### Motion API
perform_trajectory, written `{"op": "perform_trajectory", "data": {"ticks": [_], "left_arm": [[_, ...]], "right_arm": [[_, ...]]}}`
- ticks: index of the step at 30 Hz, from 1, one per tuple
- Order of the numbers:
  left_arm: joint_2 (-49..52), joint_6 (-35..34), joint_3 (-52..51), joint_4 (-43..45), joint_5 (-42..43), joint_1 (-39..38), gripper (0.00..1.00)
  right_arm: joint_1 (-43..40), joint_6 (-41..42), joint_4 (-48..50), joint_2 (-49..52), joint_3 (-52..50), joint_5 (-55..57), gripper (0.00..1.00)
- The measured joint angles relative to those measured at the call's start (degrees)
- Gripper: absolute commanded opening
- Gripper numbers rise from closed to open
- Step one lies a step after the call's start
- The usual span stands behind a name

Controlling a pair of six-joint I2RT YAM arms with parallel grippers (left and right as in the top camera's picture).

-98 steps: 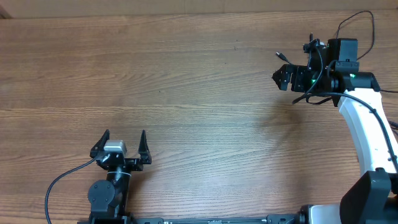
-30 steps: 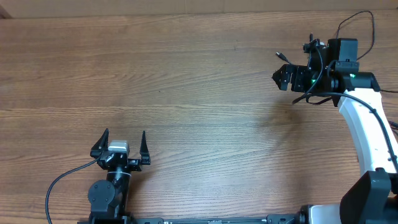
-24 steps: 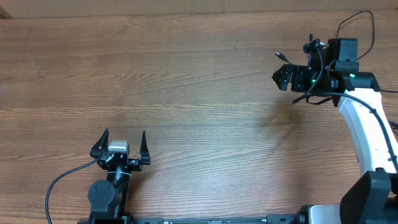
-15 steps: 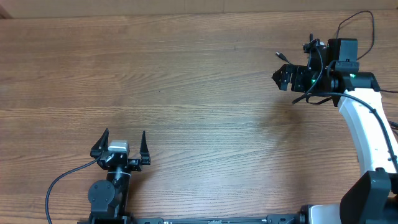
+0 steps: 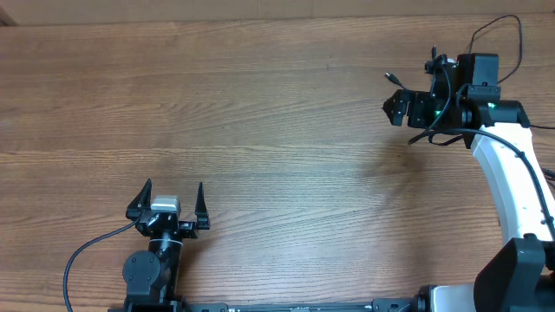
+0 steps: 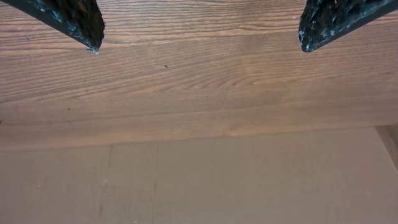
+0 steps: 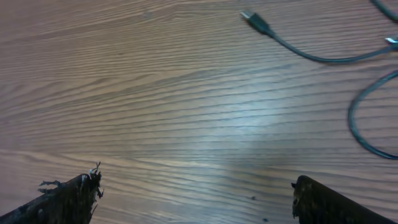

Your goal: Untangle cables

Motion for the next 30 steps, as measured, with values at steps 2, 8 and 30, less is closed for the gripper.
{"op": "perform_trajectory", "data": {"ticks": [2,8,30], "left_arm": [[0.0,0.0,0.0,0.0,0.0,0.0,1.00],[0.0,0.0,0.0,0.0,0.0,0.0,0.99],[0.0,0.0,0.0,0.0,0.0,0.0,1.00]], "right_arm": [[0.0,0.0,0.0,0.0,0.0,0.7,1.00],[0.0,0.0,0.0,0.0,0.0,1.6,1.00],[5.2,-0.2,1.2,-5.3,-0.3,1.9,1.00]]}}
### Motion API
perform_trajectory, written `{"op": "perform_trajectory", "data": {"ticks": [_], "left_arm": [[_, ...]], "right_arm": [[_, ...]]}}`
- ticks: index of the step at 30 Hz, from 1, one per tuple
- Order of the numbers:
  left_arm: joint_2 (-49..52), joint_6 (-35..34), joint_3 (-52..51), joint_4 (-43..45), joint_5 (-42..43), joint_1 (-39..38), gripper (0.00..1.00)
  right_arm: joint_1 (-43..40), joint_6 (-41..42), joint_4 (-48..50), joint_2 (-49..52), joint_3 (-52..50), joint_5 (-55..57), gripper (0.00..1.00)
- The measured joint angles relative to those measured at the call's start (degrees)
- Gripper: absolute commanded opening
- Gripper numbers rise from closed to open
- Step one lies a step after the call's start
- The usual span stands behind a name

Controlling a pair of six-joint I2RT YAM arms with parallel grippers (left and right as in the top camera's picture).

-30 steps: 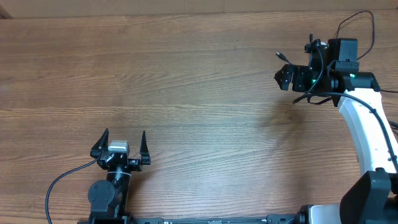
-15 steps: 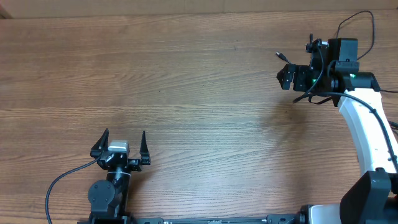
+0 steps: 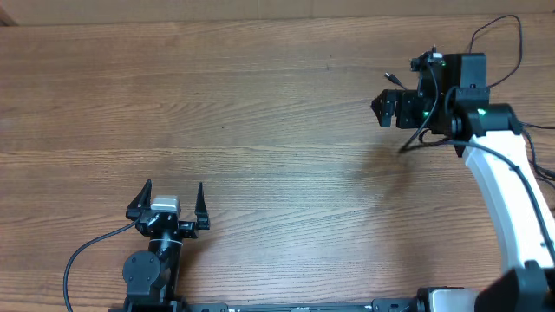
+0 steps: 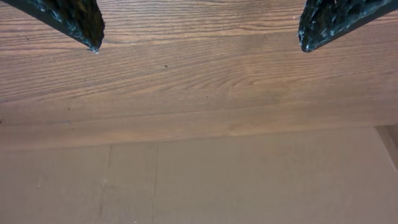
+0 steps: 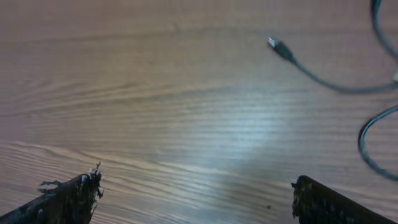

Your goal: Untangle cables

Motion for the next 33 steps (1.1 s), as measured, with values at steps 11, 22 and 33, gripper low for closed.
{"op": "perform_trajectory", "data": {"ticks": [11,22,33], "left_arm": [[0.0,0.0,0.0,0.0,-0.2,0.0,0.99],[0.0,0.0,0.0,0.0,-0.2,0.0,1.00],[0.0,0.0,0.0,0.0,-0.2,0.0,1.00]], "right_arm": [[-0.1,-0.2,26.5,-18.9,-26.3,0.0,1.00],[-0.1,-0.2,38.9,-38.1,-44.6,0.0,1.00],[-0.1,-0.2,57.5,-49.2,-59.1,0.0,1.00]]}}
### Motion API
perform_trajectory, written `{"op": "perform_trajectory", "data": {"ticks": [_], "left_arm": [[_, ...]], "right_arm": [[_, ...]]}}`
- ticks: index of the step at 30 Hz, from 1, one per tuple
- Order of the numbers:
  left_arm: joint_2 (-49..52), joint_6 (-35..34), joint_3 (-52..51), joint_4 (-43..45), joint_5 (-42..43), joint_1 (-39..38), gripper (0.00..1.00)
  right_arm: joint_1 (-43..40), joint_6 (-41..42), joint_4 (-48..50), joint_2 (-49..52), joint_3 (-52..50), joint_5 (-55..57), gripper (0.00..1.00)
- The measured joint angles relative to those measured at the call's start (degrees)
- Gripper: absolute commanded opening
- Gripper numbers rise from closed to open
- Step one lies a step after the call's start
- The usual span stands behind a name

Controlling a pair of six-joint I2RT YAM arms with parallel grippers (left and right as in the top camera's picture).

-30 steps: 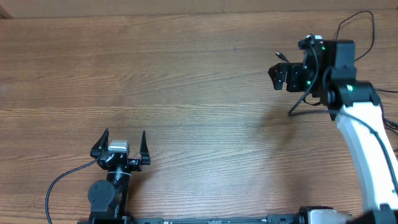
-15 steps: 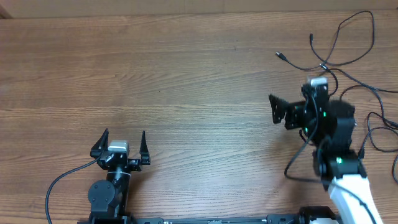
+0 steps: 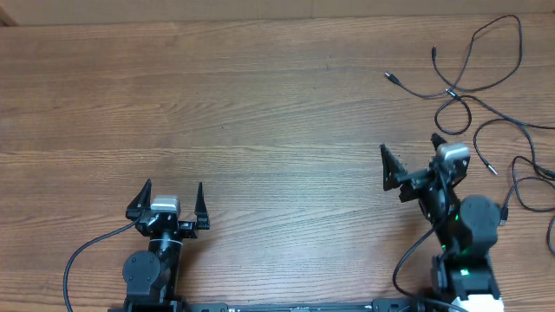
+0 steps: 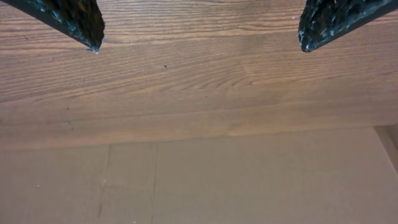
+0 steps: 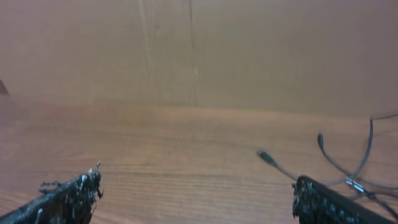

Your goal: Untangle cables

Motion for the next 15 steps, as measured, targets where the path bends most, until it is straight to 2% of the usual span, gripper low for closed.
{"op": "perform_trajectory", "data": {"ticks": [4,7,15], "left_arm": [[0.0,0.0,0.0,0.0,0.0,0.0,1.00],[0.0,0.0,0.0,0.0,0.0,0.0,1.00],[0.0,0.0,0.0,0.0,0.0,0.0,1.00]], "right_arm": [[0.6,0.0,10.2,-2.1,-7.5,0.0,1.00],[1.1,0.0,13.1,-3.8,-10.8,-0.2,1.00],[1.2,0.0,4.9,-11.1,-12.2,0.0,1.00]]}}
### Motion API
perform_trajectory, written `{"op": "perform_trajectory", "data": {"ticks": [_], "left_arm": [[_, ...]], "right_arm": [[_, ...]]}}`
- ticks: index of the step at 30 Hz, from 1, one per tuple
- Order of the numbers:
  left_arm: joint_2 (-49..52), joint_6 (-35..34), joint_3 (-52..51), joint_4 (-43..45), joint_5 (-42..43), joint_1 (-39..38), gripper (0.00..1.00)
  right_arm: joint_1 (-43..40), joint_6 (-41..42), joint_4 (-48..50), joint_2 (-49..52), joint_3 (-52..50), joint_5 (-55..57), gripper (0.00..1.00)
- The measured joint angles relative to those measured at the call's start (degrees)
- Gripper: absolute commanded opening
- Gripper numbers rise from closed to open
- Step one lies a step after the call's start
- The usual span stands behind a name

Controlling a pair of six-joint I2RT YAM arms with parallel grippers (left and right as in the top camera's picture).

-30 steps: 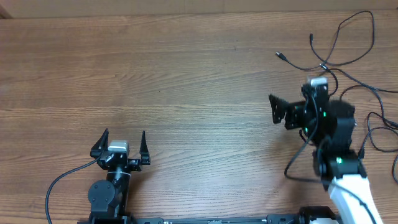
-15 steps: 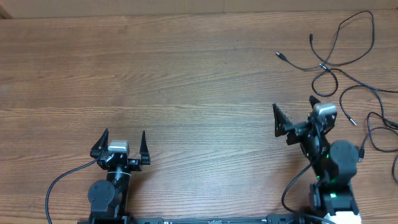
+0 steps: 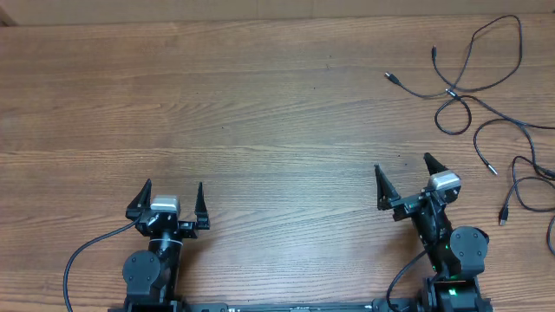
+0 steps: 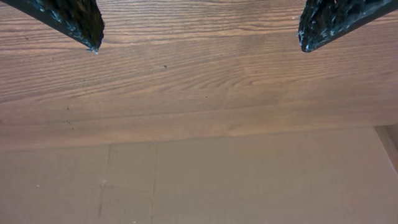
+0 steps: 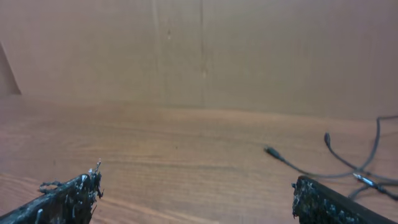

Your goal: Untangle cables

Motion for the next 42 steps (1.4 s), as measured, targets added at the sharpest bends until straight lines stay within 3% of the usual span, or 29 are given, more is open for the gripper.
{"op": "perform_trajectory", "data": {"ticks": [17,26,42], "left_arm": [[0.0,0.0,0.0,0.0,0.0,0.0,1.00],[0.0,0.0,0.0,0.0,0.0,0.0,0.99],[0.0,0.0,0.0,0.0,0.0,0.0,0.99]], "right_arm": [[0.0,0.0,-23.8,-17.6,0.0,1.3,1.00],[0.0,0.0,-24.2,-23.5,0.0,2.0,1.00],[0.0,0.0,-24.2,-24.2,0.0,2.2,1.00]]}}
